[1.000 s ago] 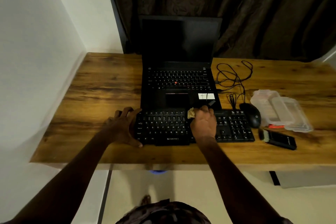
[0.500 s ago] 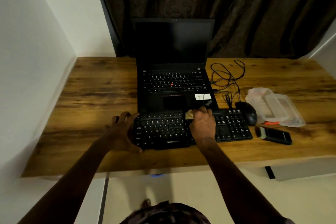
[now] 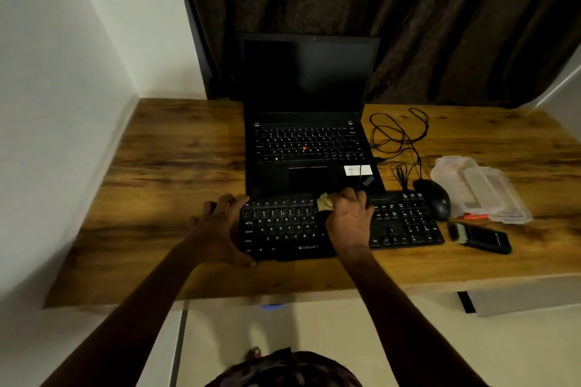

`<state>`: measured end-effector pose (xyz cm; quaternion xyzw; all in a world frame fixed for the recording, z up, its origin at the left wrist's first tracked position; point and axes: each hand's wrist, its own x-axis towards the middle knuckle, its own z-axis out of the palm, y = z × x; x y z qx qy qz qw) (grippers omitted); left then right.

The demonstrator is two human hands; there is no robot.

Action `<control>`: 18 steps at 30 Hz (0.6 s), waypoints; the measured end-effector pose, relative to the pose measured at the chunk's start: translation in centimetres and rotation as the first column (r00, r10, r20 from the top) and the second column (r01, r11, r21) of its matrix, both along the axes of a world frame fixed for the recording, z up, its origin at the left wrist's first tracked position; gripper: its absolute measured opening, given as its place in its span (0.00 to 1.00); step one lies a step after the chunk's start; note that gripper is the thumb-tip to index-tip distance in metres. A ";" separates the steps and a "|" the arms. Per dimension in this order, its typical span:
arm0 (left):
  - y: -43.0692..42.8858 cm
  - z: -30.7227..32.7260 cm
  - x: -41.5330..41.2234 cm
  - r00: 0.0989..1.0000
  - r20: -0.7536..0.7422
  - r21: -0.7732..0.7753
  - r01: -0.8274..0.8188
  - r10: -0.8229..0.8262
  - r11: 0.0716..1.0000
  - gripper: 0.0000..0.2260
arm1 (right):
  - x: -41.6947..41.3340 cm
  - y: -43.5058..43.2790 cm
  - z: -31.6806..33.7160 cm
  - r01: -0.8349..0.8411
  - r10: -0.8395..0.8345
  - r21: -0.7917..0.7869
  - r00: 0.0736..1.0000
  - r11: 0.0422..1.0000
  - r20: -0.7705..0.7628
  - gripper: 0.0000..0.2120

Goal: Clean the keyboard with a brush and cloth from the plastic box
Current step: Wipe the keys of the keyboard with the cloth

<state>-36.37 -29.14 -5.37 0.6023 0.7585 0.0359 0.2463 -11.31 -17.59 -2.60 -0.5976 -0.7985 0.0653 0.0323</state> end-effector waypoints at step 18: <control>0.0 0.2 0.4 1.000 0.020 -0.015 -0.005 0.005 1.000 0.68 | -8.3 -3.1 -1.0 -0.162 0.160 -0.010 0.980 0.987 -0.115 0.13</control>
